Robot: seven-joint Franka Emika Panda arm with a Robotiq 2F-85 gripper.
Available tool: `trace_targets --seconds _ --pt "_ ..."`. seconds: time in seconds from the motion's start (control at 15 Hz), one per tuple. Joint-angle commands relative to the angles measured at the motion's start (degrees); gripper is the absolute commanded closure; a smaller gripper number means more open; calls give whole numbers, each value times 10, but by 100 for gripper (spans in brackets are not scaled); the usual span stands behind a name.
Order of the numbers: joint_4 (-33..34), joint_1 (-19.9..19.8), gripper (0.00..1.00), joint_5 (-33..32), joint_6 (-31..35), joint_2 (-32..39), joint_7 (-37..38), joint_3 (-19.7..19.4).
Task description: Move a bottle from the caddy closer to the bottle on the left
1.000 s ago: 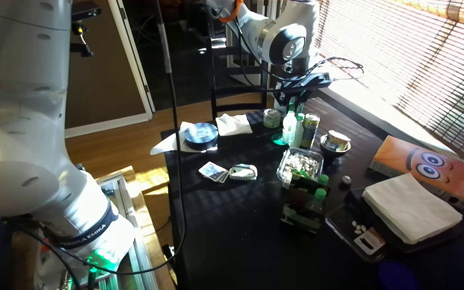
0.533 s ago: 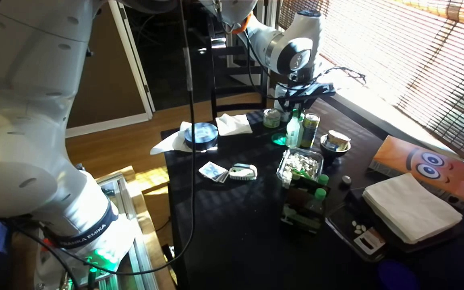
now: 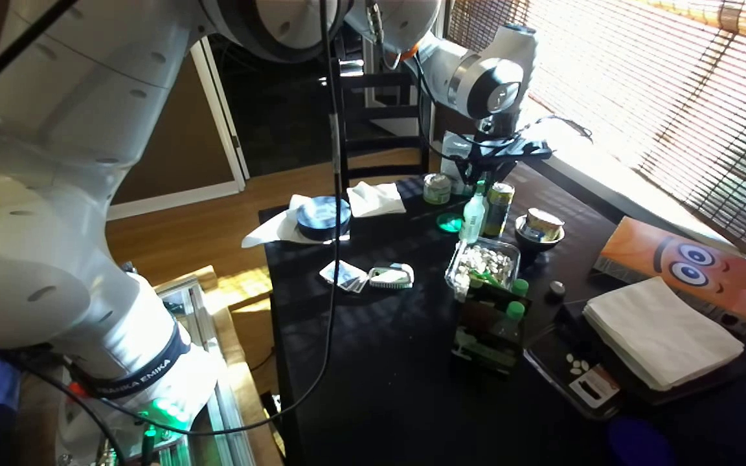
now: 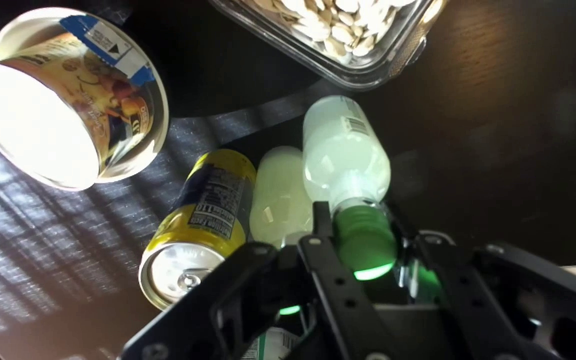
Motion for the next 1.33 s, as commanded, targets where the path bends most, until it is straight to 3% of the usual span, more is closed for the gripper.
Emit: trace_targets --seconds 0.0,0.93,1.0,1.07,1.13,1.27 --pt "75 -11 93 -8 -28 43 -8 10" --pt "186 -27 93 -8 -58 126 -20 9" --pt "193 -26 73 -6 -62 129 -17 10" --pt "200 -26 45 -6 -67 131 -17 10" --pt "205 -25 45 -6 -72 131 -16 9" --pt "214 -22 32 -9 -86 120 -9 5"
